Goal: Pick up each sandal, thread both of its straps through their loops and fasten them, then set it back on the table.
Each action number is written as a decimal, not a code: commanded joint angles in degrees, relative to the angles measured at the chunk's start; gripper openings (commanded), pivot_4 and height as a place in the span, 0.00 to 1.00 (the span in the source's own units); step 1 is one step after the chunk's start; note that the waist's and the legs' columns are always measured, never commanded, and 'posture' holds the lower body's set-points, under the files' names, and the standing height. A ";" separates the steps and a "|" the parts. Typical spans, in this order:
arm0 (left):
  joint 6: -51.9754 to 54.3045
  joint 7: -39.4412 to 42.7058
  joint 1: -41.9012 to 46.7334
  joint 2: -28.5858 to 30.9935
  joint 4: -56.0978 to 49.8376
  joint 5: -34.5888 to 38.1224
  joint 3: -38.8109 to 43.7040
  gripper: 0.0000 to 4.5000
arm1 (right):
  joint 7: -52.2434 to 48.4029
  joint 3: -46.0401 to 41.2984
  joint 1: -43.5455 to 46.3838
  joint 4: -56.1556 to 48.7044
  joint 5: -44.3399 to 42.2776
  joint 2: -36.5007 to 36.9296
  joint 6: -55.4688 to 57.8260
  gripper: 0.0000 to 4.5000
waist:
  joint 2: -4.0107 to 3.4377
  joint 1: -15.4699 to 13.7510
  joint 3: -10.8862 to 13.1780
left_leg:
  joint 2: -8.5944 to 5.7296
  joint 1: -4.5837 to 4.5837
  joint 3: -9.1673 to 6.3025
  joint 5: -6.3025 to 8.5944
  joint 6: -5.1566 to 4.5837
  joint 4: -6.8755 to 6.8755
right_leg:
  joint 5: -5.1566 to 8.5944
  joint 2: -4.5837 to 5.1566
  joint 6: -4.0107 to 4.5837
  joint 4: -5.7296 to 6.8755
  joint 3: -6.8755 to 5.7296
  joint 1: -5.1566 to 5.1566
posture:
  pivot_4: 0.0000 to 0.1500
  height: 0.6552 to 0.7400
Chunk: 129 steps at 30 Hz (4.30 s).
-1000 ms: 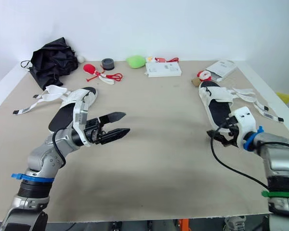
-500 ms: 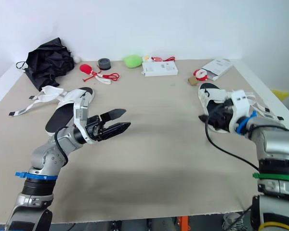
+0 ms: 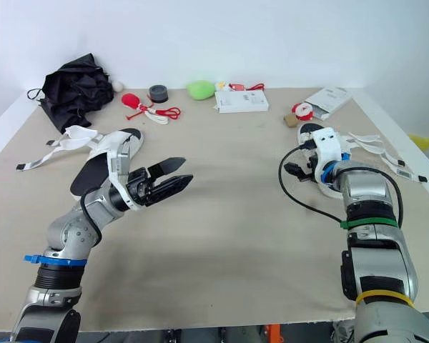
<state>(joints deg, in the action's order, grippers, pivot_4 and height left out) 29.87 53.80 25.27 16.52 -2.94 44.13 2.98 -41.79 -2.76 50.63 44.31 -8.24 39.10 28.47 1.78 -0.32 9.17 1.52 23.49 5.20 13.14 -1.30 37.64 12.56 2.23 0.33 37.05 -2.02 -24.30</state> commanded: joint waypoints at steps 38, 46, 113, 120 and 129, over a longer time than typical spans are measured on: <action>-2.96 -0.68 0.12 1.31 -3.48 -2.03 1.47 1.00 | 15.60 -5.01 11.09 26.76 5.96 -3.90 -24.37 0.98 | -0.02 0.70 0.00 | 0.09 -0.08 0.04 -0.13 0.08 -0.01 | -0.10 -0.05 0.04 0.02 0.05 0.01 | 1.00 1.00; -8.40 -1.85 1.98 0.59 -1.98 -5.81 1.71 1.00 | 21.25 -7.35 11.61 29.28 5.18 -6.00 -25.29 0.49 | -0.02 0.83 0.00 | 0.06 -0.07 0.06 -0.13 0.08 -0.02 | -0.14 0.00 0.10 0.02 0.05 0.01 | 1.00 1.00; -5.15 24.26 9.12 20.50 8.31 -12.99 -4.47 1.00 | -41.64 18.63 -13.94 -35.14 -5.90 2.81 -12.58 0.00 | 0.10 1.07 0.19 | 0.22 -0.02 -0.04 -0.26 0.09 0.02 | -0.03 0.03 -0.04 0.11 -0.12 -0.08 | 1.00 1.00; -11.39 27.26 8.62 20.54 10.93 -16.06 -6.07 0.33 | -41.27 18.63 -15.37 -35.70 -6.00 2.72 -12.11 0.00 | 0.10 1.08 0.19 | 0.23 -0.04 -0.04 -0.25 0.10 0.03 | -0.01 0.04 -0.07 0.11 -0.14 -0.08 | 1.00 1.00; -26.04 27.48 10.96 17.04 20.62 -27.64 -12.56 0.01 | -40.36 18.18 -15.81 -35.65 -7.22 1.63 -9.84 0.00 | 0.10 1.12 0.18 | 0.24 -0.07 -0.03 -0.27 0.11 0.04 | -0.05 0.02 -0.05 0.12 -0.13 -0.06 | 1.00 1.00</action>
<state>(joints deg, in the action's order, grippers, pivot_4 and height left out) 7.44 81.58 35.20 33.95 16.18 19.18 -8.71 -82.30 16.57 35.05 9.21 -14.86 41.08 17.96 1.88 0.79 9.35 1.77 23.40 5.17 12.87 -1.19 37.68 12.51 2.23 0.29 37.17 -2.15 -24.36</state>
